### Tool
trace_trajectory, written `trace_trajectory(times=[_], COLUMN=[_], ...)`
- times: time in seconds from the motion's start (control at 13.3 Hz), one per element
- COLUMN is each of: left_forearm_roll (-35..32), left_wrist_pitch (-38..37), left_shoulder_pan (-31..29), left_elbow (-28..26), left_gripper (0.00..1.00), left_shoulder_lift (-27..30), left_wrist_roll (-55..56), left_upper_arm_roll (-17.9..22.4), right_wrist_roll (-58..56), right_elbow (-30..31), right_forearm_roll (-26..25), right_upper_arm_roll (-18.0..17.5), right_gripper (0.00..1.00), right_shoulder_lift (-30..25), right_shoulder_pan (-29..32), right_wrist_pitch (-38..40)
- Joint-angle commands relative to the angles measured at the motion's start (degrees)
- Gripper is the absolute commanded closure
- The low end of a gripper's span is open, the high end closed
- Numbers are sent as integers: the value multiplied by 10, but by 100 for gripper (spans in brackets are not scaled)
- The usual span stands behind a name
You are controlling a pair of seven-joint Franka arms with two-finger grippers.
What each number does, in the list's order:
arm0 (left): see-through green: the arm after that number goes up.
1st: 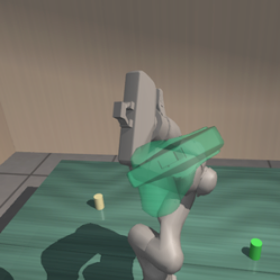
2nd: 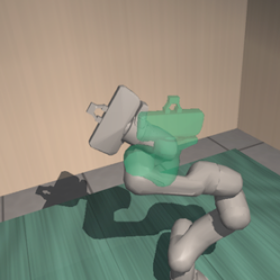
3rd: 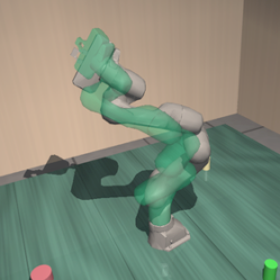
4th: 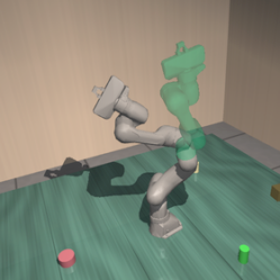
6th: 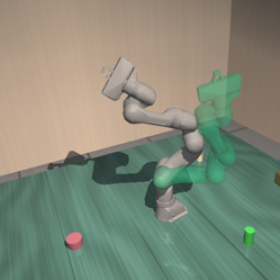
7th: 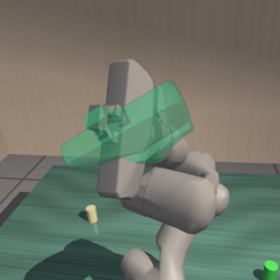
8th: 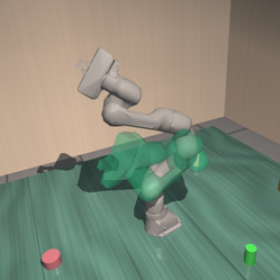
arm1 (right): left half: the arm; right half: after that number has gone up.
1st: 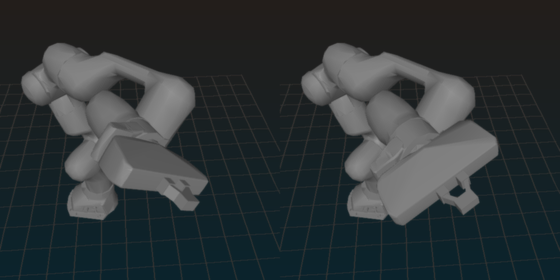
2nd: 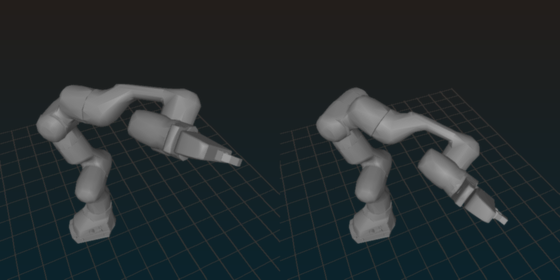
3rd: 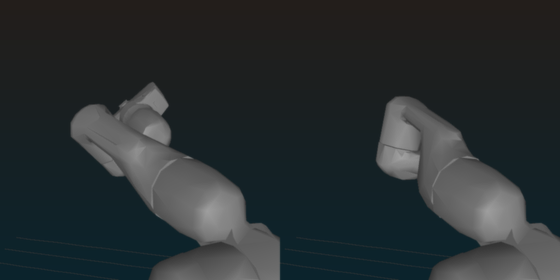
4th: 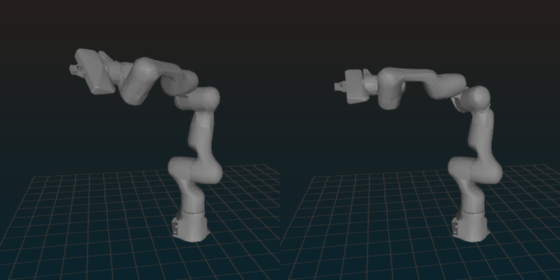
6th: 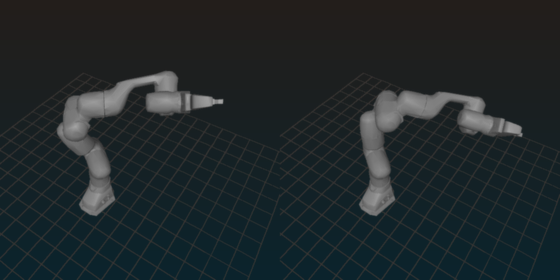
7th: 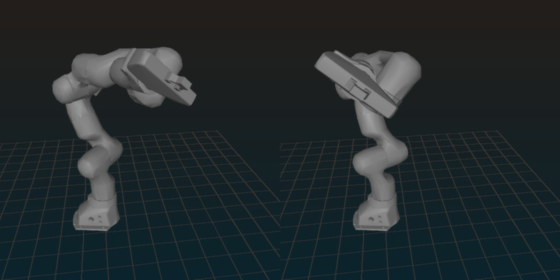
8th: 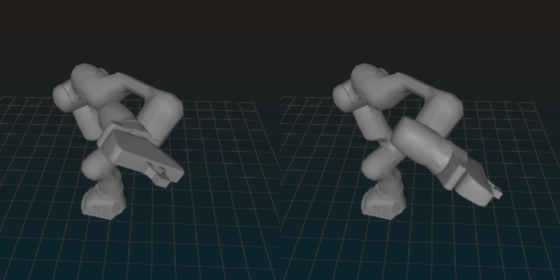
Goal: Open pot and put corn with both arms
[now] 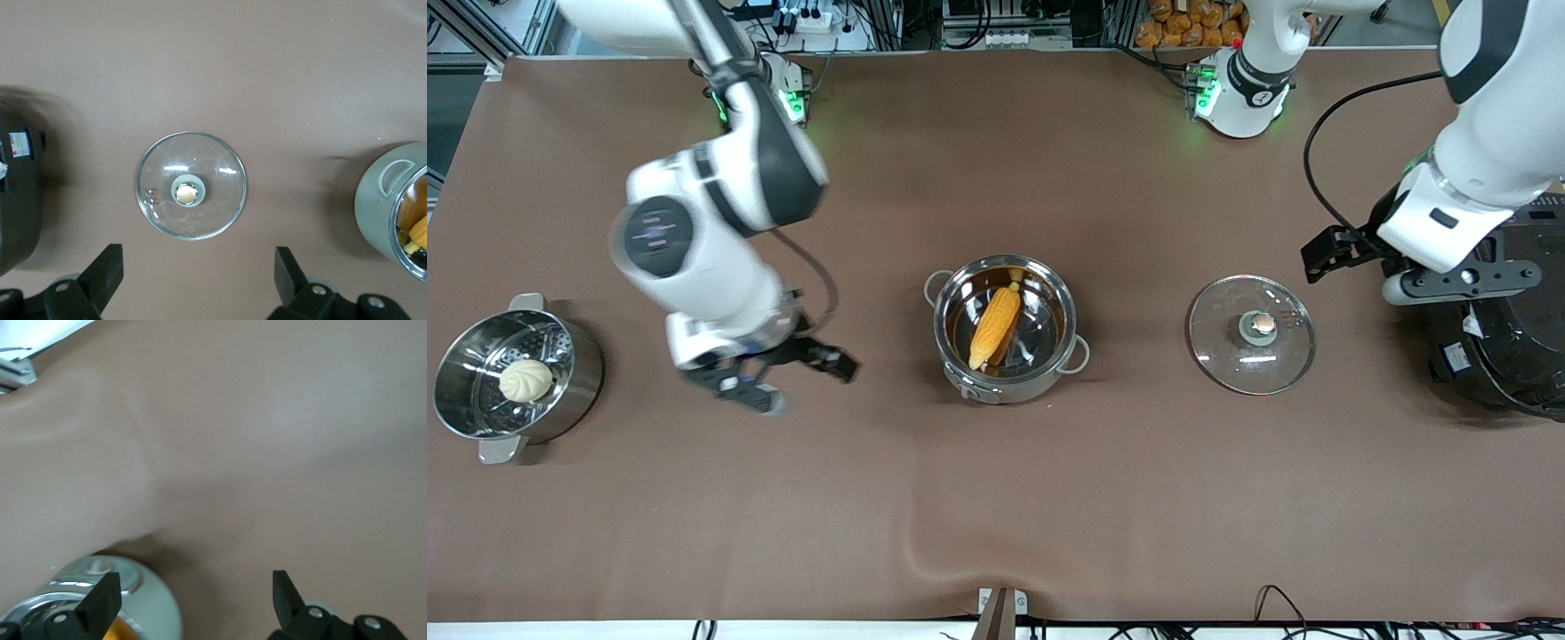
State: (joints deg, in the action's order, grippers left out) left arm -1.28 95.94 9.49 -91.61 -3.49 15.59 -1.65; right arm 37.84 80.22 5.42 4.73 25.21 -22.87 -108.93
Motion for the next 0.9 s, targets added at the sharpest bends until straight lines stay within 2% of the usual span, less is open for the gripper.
trace_trajectory(times=[0.0,0.07,0.22,0.45,0.6,0.82], left_forearm_roll=[-4,-3,14,21,22,22], left_wrist_pitch=[-32,-48,-69,-87,-116,-117], left_shoulder_pan=[-13,-13,-14,-26,-36,-42], left_elbow=[5,5,2,6,6,26], left_gripper=[0,0,0,0,0,0], left_shoulder_lift=[23,30,47,54,66,62], left_wrist_roll=[2,0,0,-10,-19,-29], left_upper_arm_roll=[-3,-3,-2,-1,3,2], right_wrist_roll=[-75,-99,-174,-226,-264,-357], right_elbow=[16,17,22,35,35,57], right_forearm_roll=[2,2,2,0,-5,-4], right_upper_arm_roll=[-13,-17,-9,-12,-23,-22], right_gripper=[0,0,0,0,0,0], right_shoulder_lift=[-35,-48,-82,-110,-127,-169], right_shoulder_pan=[45,76,93,128,154,202], right_wrist_pitch=[48,66,120,173,194,202])
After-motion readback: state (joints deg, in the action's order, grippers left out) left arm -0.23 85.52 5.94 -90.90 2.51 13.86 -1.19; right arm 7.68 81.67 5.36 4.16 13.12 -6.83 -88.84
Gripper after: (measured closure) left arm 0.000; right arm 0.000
